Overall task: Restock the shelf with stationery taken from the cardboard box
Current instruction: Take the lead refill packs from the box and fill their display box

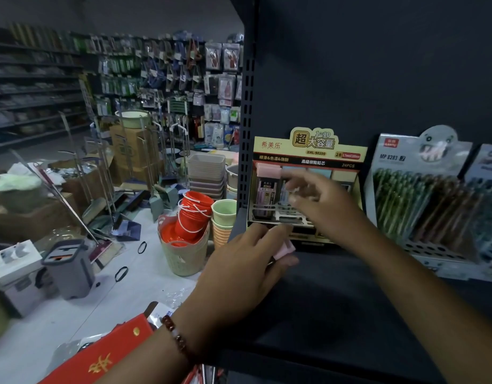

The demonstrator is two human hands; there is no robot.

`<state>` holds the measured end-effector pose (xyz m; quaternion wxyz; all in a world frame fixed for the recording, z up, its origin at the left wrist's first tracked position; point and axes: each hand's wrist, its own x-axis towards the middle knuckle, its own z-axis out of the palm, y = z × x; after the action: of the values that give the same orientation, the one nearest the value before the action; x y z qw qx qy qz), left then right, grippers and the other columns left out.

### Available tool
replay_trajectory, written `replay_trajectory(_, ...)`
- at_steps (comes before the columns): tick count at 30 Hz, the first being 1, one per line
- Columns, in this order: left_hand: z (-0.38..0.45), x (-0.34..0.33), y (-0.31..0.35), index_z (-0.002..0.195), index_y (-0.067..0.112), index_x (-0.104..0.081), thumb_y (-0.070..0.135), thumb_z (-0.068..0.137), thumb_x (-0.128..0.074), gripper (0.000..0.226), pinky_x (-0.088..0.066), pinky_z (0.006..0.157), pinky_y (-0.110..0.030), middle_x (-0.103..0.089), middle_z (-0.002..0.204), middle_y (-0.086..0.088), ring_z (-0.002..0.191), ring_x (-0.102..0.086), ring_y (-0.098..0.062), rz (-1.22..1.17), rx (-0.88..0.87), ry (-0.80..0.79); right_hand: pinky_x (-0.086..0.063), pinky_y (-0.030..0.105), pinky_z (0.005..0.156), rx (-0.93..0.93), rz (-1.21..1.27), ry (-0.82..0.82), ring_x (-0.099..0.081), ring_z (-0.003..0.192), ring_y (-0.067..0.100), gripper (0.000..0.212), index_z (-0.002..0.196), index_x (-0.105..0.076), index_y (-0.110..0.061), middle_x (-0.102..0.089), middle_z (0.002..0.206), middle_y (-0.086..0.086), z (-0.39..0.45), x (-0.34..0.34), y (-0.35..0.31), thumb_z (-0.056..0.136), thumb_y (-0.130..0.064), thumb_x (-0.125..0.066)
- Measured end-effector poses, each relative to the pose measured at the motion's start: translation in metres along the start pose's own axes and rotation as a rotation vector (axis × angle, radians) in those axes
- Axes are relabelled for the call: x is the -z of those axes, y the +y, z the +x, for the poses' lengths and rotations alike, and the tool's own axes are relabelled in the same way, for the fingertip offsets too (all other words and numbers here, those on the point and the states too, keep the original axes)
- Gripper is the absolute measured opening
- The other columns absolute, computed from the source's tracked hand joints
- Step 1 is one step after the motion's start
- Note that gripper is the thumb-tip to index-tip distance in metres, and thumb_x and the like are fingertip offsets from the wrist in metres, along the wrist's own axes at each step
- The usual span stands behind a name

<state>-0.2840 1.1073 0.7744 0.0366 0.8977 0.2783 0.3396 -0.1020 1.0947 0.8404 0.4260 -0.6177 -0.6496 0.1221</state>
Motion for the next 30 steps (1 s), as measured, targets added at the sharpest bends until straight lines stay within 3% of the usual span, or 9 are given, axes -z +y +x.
replay_trajectory(4, -0.003, 0.004, 0.003, 0.133, 0.031, -0.045, 0.049, 0.098, -0.039, 0.040, -0.048, 0.066, -0.013, -0.063, 0.111, 0.009, 0.089, -0.056, -0.003, -0.122, 0.038, 0.218, -0.052, 0.025, 0.092, -0.090, 0.420, -0.346, -0.062, 0.111, 0.002, 0.052, 0.124, -0.060, -0.041, -0.067, 0.119, -0.016, -0.044, -0.002, -0.004, 0.089, -0.003, -0.065)
replay_trajectory(8, -0.005, 0.008, 0.004, 0.129, 0.029, -0.051, 0.048, 0.099, -0.041, 0.037, -0.041, 0.064, -0.001, -0.063, 0.093, 0.018, 0.082, -0.056, 0.004, -0.213, 0.087, 0.308, -0.057, 0.028, 0.087, -0.129, 0.544, -0.178, -0.069, 0.100, 0.014, 0.031, 0.109, -0.070, -0.024, -0.074, 0.105, -0.003, -0.053, -0.020, -0.002, 0.080, -0.015, -0.073)
replay_trajectory(11, -0.006, 0.008, 0.005, 0.124, 0.028, -0.054, 0.054, 0.099, -0.038, 0.040, -0.040, 0.058, -0.005, -0.067, 0.087, 0.016, 0.073, -0.058, 0.001, -0.222, 0.116, 0.307, -0.058, 0.031, 0.081, -0.140, 0.550, -0.140, -0.070, 0.089, 0.018, 0.021, 0.102, -0.070, -0.015, -0.074, 0.094, 0.001, -0.051, -0.026, 0.000, 0.082, -0.011, -0.074)
replay_trajectory(14, -0.007, 0.010, 0.007, 0.122, 0.024, -0.056, 0.054, 0.102, -0.026, 0.046, -0.036, 0.054, -0.006, -0.054, 0.074, 0.024, 0.067, -0.054, 0.008, -0.275, 0.121, 0.324, -0.054, 0.025, 0.067, -0.147, 0.624, -0.156, -0.066, 0.082, 0.013, 0.028, 0.103, -0.067, -0.013, -0.073, 0.093, 0.001, -0.051, -0.025, 0.003, 0.077, -0.019, -0.077)
replay_trajectory(17, -0.008, 0.010, 0.008, 0.124, 0.022, -0.055, 0.044, 0.104, -0.024, 0.043, -0.041, 0.059, -0.017, -0.061, 0.089, 0.016, 0.076, -0.057, -0.001, -0.292, 0.108, 0.321, -0.050, 0.023, 0.060, -0.214, 0.719, -0.079, -0.067, 0.076, 0.010, 0.036, 0.104, -0.065, -0.015, -0.074, 0.087, -0.003, -0.049, -0.020, 0.008, 0.071, -0.026, -0.070)
replay_trajectory(21, -0.009, 0.010, 0.010, 0.127, 0.015, -0.054, 0.035, 0.100, -0.031, 0.042, -0.042, 0.057, -0.015, -0.066, 0.098, 0.006, 0.076, -0.055, -0.004, -0.191, 0.061, 0.266, -0.047, 0.020, 0.054, -0.255, 0.887, 0.048, -0.060, 0.069, 0.010, 0.034, 0.102, -0.064, -0.013, -0.069, 0.079, -0.002, -0.043, -0.010, 0.015, 0.070, -0.025, -0.068)
replay_trajectory(25, -0.007, 0.006, 0.010, 0.133, 0.013, -0.050, 0.046, 0.101, -0.031, 0.050, -0.051, 0.065, -0.025, -0.065, 0.109, 0.001, 0.086, -0.057, -0.007, -0.052, 0.017, 0.181, -0.046, 0.025, 0.061, -0.266, 0.968, 0.175, -0.060, 0.078, 0.014, 0.037, 0.110, -0.065, -0.018, -0.069, 0.087, -0.001, -0.039, 0.002, 0.020, 0.073, -0.023, -0.066)
replay_trajectory(28, -0.005, 0.004, 0.010, 0.137, 0.018, -0.045, 0.051, 0.099, -0.035, 0.051, -0.050, 0.072, -0.024, -0.062, 0.115, 0.004, 0.093, -0.057, -0.008, 0.007, 0.009, 0.101, -0.050, 0.030, 0.070, -0.250, 0.888, 0.244, -0.064, 0.084, 0.014, 0.047, 0.125, -0.064, -0.027, -0.067, 0.097, 0.006, -0.037, 0.009, 0.023, 0.078, -0.023, -0.066)
replay_trajectory(30, -0.004, 0.004, 0.010, 0.136, 0.022, -0.044, 0.052, 0.099, -0.037, 0.048, -0.048, 0.074, -0.023, -0.060, 0.115, 0.007, 0.095, -0.055, -0.007, 0.029, -0.001, 0.080, -0.052, 0.030, 0.070, -0.231, 0.816, 0.291, -0.065, 0.087, 0.013, 0.042, 0.126, -0.063, -0.028, -0.064, 0.100, 0.010, -0.035, 0.012, 0.024, 0.085, -0.019, -0.065)
